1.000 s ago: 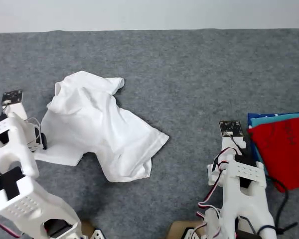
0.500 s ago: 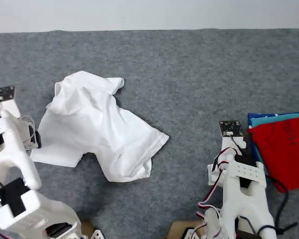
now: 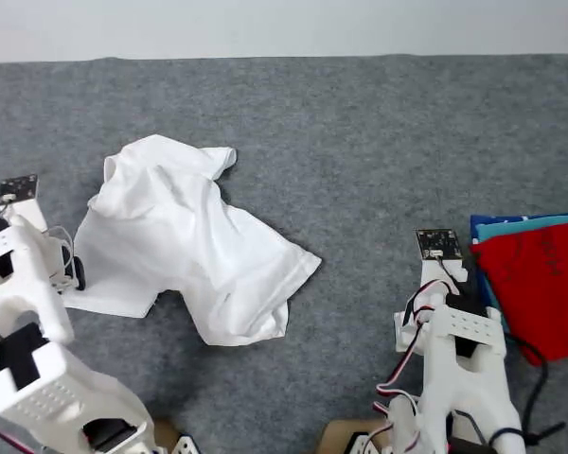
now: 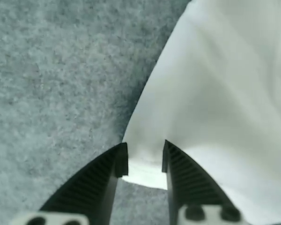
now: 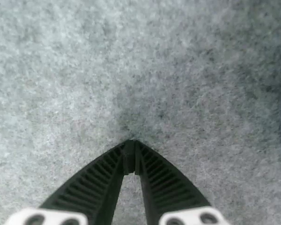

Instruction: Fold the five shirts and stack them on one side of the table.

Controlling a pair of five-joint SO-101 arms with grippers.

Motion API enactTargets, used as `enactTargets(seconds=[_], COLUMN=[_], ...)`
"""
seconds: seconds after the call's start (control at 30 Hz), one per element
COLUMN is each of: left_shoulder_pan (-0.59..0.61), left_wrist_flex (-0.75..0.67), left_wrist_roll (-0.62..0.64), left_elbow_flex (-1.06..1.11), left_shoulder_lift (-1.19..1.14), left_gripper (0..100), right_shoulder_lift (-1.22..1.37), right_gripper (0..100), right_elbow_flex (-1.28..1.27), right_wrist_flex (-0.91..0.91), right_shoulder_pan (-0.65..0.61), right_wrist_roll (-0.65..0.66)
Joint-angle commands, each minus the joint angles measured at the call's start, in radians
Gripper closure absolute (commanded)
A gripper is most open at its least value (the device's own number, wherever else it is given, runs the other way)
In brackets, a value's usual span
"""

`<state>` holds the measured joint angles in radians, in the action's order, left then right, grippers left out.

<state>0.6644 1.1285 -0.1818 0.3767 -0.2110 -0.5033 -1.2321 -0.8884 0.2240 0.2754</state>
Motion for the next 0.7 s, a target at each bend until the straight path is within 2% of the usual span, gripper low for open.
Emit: enactTargets(seconds=[0.0,0.2,0.43,0.67], left_shoulder_pan=[0.009,0.014,0.081,0.038], left_wrist_flex=[-0.015,-0.008,-0.006,-0.055], left_wrist_roll=[0.003,0.003,-0.023,-0.037], left_elbow_flex=[-0.008,-0.010,0.001,0.039], left_shoulder_lift=[0.008,0.011,0.072,0.035], left_gripper=[87,87,87,87], right_shoulder_lift=[0.002,0.002,0.002,0.002], right_gripper=[98.7,98.7,98.7,98.7], right_elbow_flex=[-0.055,-0.055,-0.055,-0.055], right_wrist_flex=[-0.027,-0.027,-0.027,-0.027], right_shoulder_pan=[-0.035,-0.035,-0.035,-0.035], right_wrist_roll=[0.006,0.006,0.006,0.006])
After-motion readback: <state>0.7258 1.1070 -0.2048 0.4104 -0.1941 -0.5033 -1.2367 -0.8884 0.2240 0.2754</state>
